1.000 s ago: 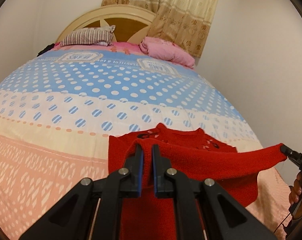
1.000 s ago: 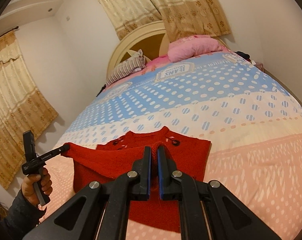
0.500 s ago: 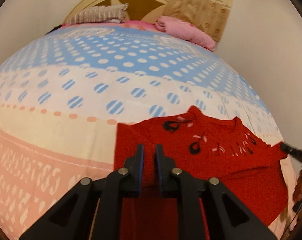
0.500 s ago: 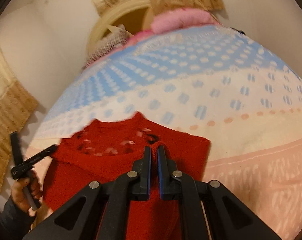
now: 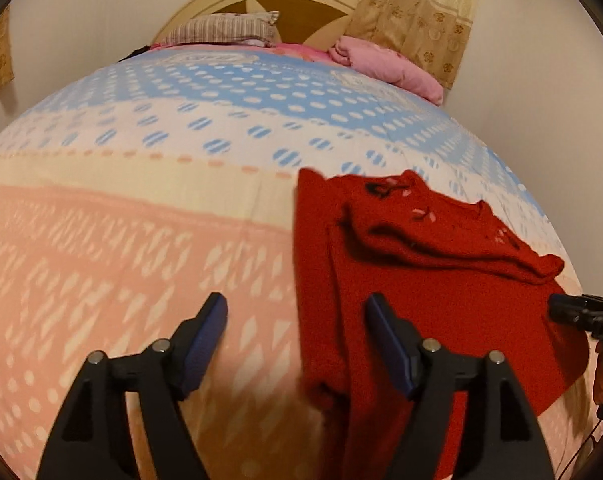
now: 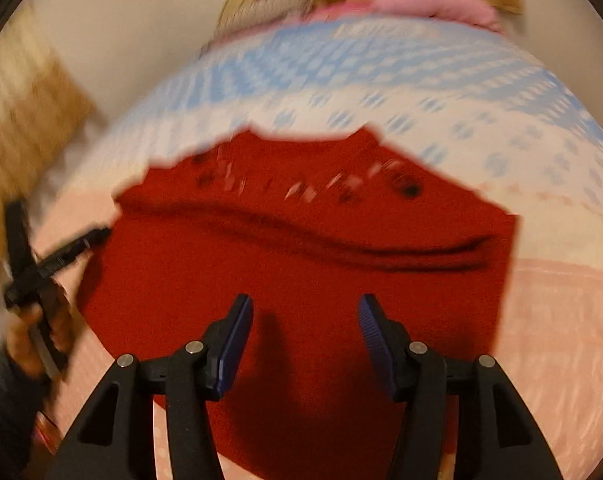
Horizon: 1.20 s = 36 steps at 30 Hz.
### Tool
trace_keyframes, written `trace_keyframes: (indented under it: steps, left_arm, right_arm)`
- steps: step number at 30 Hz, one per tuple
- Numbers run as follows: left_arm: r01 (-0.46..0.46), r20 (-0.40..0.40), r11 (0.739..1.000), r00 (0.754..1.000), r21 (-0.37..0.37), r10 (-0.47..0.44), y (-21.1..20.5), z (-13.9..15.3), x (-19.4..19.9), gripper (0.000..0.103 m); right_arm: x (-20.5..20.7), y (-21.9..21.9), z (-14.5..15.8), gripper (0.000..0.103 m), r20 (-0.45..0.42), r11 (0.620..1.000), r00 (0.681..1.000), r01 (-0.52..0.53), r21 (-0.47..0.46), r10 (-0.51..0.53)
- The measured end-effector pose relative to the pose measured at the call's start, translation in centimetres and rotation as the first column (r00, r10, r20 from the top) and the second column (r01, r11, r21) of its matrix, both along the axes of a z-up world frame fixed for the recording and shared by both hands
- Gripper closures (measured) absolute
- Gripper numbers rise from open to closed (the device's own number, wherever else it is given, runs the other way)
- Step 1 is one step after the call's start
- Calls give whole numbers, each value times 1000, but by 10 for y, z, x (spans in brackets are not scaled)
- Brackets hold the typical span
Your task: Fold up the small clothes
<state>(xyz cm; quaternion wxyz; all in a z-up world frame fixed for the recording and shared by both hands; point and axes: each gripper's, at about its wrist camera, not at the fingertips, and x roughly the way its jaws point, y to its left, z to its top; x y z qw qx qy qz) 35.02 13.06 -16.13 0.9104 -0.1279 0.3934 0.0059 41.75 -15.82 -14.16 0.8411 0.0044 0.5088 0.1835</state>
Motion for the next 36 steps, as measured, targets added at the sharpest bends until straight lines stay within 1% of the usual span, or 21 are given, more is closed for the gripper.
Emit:
trace_keyframes:
  steps: [1,2,3,6,8,10,11,12,14,15,20,23,26,28,33,36]
  left_arm:
    - [-6,6,1000,1000,-19,6,2,-1,0,24]
    - [-8,7,999,1000,-34,9,4,-2,-1,22]
    - [-11,9,999,1000,-51,12,6,-2,-1,18]
    - [-32,4,994,999,-100,33,13,-8,-1,10]
    - [-29,9,990,999,-135,30,17,-10,-2,8]
    - [-30,15,985,999,-169,33,20,-12,-5,8]
    - [-33,18,982,999,-187,37,23,-12,-6,8]
    - [-34,24,978,999,-205,39,26,-13,-8,8]
    - [-34,32,973,999,-230,42,28,-14,-9,8]
    - [-33,35,971,998,-236,42,28,-14,-9,8]
    - [-31,44,963,998,-269,44,31,-15,-10,8]
    - [-30,48,959,998,-282,46,33,-15,-10,8]
    - [-31,50,957,998,-287,48,34,-15,-11,8]
    - [-31,50,958,998,-284,47,35,-16,-11,8]
    - [-28,42,967,998,-255,40,32,-16,-9,6]
    - [-29,37,970,999,-242,39,31,-16,-9,6]
  right_arm:
    - [5,12,-6,47,-12,999,1000,-15,-48,15]
    - [10,20,-10,47,-12,997,1000,-20,-75,19]
    - [13,25,-11,43,-4,995,1000,-18,-93,18]
    - [36,35,-10,42,3,995,1000,-2,-104,3]
    - [53,35,-4,42,34,993,998,53,-110,-49]
    - [66,26,7,42,91,989,989,128,-80,-120]
    - [67,18,14,42,116,985,979,169,-28,-165]
    - [68,13,18,42,122,981,974,193,14,-193]
    - [62,1,21,42,116,971,966,223,84,-232]
    - [57,-4,22,42,115,968,963,232,97,-243]
    - [24,-28,29,42,142,959,953,251,129,-268]
    - [6,-41,26,42,122,957,954,256,136,-273]
    - [-10,-47,19,42,97,963,963,240,119,-252]
    - [-22,-48,14,42,98,968,965,234,92,-242]
    - [-40,-35,4,42,106,986,982,150,76,-158]
    - [-47,-31,-14,42,73,986,985,156,54,-159]
